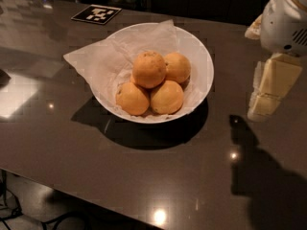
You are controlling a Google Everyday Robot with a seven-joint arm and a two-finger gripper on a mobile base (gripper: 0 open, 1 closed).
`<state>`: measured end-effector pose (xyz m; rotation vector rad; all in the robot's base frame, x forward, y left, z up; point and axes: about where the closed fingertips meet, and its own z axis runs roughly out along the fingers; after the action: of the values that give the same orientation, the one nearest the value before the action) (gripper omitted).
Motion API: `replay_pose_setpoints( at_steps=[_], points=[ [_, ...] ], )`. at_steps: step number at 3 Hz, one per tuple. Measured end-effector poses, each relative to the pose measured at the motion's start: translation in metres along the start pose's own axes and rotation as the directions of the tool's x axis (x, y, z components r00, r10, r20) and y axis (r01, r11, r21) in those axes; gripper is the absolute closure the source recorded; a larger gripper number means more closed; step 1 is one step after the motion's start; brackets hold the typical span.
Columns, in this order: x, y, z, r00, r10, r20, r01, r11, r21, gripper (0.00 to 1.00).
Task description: Pick orange from white bowl
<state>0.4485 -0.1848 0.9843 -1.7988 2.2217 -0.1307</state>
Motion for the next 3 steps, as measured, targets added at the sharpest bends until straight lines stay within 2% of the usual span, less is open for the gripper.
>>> replay_pose_setpoints(
  at_steps=[1,3],
  points=[
    [-0.0252,-0.0033,0.0024,0.998,-0.055,-0.020,0.054,0.9984,-0.016,0.00],
    [-0.0351,-0.0082,-0.0002,0.998,-0.064,0.013,0.064,0.9978,0.018,0.00]
  ],
)
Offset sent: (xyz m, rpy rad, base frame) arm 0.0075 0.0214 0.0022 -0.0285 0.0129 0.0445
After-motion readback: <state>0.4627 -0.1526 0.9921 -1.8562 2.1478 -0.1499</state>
